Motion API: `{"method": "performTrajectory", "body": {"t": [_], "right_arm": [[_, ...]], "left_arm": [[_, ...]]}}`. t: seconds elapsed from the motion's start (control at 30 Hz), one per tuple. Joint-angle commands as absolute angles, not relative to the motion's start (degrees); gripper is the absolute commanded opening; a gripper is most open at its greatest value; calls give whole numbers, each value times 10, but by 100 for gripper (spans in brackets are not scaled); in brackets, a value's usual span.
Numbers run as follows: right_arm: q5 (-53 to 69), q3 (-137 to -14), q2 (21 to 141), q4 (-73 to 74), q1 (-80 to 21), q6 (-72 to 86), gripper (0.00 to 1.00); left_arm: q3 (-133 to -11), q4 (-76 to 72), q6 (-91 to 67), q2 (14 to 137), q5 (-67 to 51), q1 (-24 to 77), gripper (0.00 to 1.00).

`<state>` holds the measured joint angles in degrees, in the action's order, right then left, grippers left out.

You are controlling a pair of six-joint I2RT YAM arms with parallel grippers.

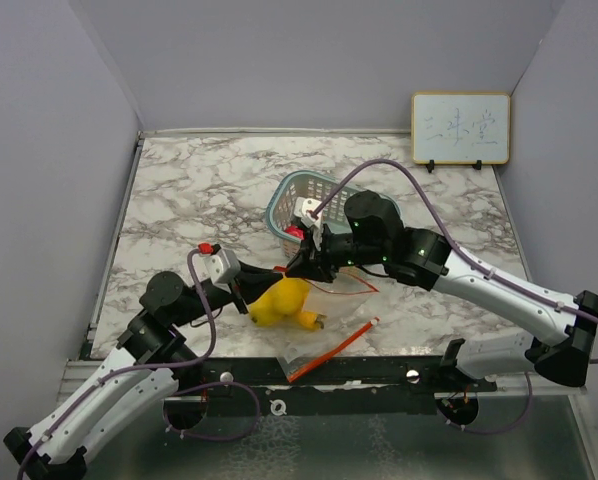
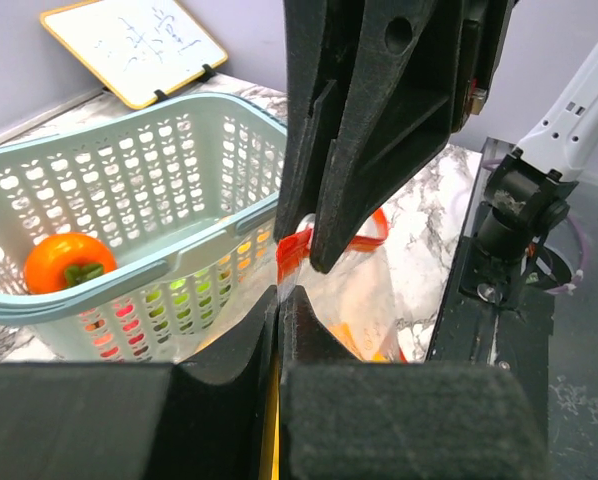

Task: Place the food in the zip-top bag and seal the zipper
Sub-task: Zip the zipper food storage bag, then place the zipper food storage bag at the center of the board.

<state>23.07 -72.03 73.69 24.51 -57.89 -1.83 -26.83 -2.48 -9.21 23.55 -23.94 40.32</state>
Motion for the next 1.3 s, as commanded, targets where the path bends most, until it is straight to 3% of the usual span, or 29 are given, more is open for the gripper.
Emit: {"method": "performTrajectory", "body": {"t": [0.0, 0.5, 0.87, 0.9, 0.93, 1.0, 1.1, 1.13, 1.27], "right_arm": [[178, -704, 698, 307, -576, -24, 2], [140, -653, 639, 367, -576, 4, 2], [61, -634, 601, 389, -576, 34, 3], [51, -636, 603, 387, -575, 39, 10], [40, -639, 604, 381, -575, 47, 29], [37, -649, 607, 358, -576, 60, 48], [6, -671, 608, 324, -576, 82, 96], [-9, -681, 609, 322, -576, 88, 100], [-8, -699, 616, 329, -576, 87, 100]], "left_arm": [[-281, 0, -74, 203, -159, 399, 0], [-312, 44, -92, 105, 172, 399, 0], [-362, 33, -83, 107, 223, 399, 0], [-362, 30, -83, 110, 223, 399, 0], [-361, 26, -83, 113, 223, 399, 0], [-357, 15, -82, 119, 227, 399, 0], [-348, -4, -82, 124, 261, 399, 0], [-347, -10, -81, 123, 278, 399, 0], [-340, -44, -60, 111, 350, 399, 0]]}}
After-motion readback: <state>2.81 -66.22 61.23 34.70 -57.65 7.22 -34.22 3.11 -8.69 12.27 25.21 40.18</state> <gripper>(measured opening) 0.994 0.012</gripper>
